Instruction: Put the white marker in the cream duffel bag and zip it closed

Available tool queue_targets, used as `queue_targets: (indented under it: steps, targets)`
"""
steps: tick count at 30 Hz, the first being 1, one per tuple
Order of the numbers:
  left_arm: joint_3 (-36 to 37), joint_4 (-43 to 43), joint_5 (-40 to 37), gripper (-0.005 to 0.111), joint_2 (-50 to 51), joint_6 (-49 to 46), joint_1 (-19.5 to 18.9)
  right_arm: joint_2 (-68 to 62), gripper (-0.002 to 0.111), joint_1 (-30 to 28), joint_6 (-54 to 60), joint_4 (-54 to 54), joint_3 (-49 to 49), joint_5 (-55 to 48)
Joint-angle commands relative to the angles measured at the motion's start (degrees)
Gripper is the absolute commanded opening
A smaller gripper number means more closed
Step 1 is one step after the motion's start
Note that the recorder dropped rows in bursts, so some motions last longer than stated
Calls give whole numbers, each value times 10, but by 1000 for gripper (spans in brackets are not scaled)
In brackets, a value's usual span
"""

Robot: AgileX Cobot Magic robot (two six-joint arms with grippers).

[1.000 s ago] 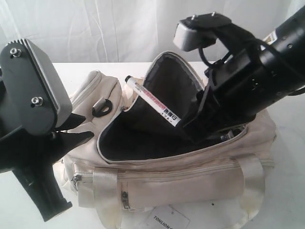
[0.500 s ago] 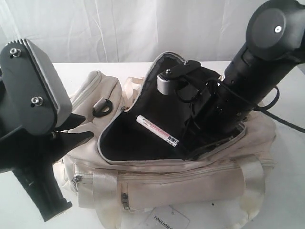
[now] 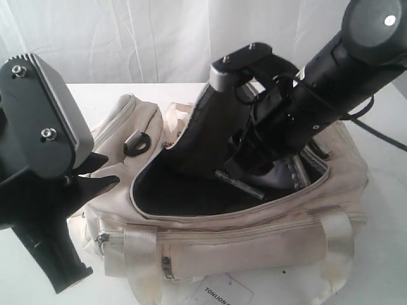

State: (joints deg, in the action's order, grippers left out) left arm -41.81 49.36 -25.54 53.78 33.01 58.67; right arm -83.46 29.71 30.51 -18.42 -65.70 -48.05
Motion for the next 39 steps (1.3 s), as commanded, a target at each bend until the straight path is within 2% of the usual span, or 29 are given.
queue_targets:
  steps: [1, 4, 7, 9, 14, 18, 22, 28, 36, 39]
  targets:
    - [-3, 25, -17, 32, -5, 22, 3, 47, 50, 3, 58, -21, -6, 97]
    - [-3, 90, -42, 32, -5, 90, 3, 49, 49, 3, 69, -24, -6, 136]
    - [-3, 212, -96, 34, -5, 223, 3, 23, 49, 3, 130, -23, -7, 176]
    - [-3, 245, -99, 37, -5, 256, 3, 5, 49, 3, 134, -22, -15, 192]
    - [-3, 251, -103, 43, -5, 287, 3, -38, 49, -1, 168, -23, -49, 213]
    - [-3, 251, -127, 44, -4, 302, 2, -68, 49, -1, 189, -25, -89, 227]
    - [-2, 251, -130, 44, -4, 320, -18, -82, 49, -1, 207, -33, -115, 240]
    - [-2, 251, -91, 44, -4, 328, -49, -123, 44, -1, 260, -68, -152, 235]
    - [-2, 256, -56, 44, 55, 332, -65, -200, 44, -1, 260, -114, -163, 78]
    - [-2, 262, -22, 44, 80, 353, -108, -201, 44, 1, 260, -117, -161, 54]
